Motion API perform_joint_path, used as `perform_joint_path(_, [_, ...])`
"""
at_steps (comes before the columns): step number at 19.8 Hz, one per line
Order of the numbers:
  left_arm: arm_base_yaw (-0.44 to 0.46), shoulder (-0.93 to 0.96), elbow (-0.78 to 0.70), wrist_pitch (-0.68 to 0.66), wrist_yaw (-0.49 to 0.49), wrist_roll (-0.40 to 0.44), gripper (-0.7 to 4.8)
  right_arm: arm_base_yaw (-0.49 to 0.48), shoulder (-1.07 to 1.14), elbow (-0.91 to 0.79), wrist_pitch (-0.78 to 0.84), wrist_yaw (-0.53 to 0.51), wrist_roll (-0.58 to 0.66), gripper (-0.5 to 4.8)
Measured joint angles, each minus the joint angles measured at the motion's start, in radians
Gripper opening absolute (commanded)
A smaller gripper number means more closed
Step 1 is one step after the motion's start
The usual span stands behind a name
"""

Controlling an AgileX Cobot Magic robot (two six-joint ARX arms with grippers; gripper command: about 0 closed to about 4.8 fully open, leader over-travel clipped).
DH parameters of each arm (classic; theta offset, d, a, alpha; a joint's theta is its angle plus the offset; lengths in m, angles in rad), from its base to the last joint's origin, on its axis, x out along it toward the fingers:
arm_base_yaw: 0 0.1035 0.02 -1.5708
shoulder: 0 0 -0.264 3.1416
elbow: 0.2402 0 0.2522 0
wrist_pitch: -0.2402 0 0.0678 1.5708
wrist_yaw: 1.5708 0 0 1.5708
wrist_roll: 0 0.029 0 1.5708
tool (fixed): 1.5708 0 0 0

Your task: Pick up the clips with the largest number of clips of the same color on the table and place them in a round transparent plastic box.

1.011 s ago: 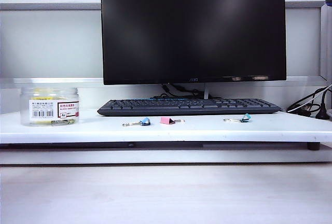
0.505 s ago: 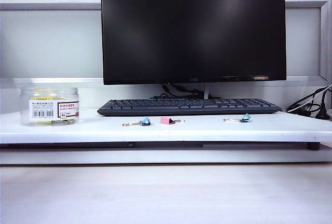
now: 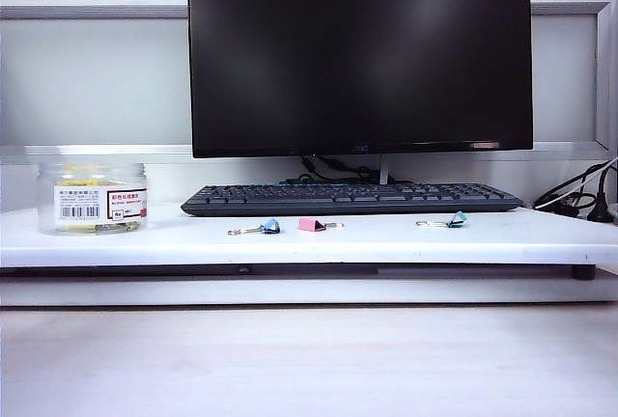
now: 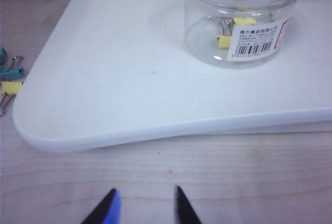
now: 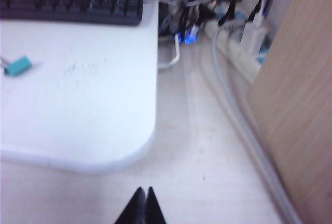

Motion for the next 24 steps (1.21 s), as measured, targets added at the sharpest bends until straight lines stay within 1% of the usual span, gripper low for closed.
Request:
perform_joint_path(11, [0.0, 0.0, 0.0, 0.0, 0.0, 0.0, 1.44, 0.0, 0.0, -0.001, -0.126, 0.0, 0.0, -0.06])
perform_joint_path(15, [0.0, 0.0, 0.0, 0.0, 0.0, 0.0, 1.44, 0.0, 0.0, -0.001, -0.198, 0.0, 0.0, -0.06])
perform_joint_path(24, [0.0, 0.0, 0.0, 0.0, 0.0, 0.0, 1.44, -0.003, -0.002, -0.001, -0.203, 0.0, 0.0, -0.05])
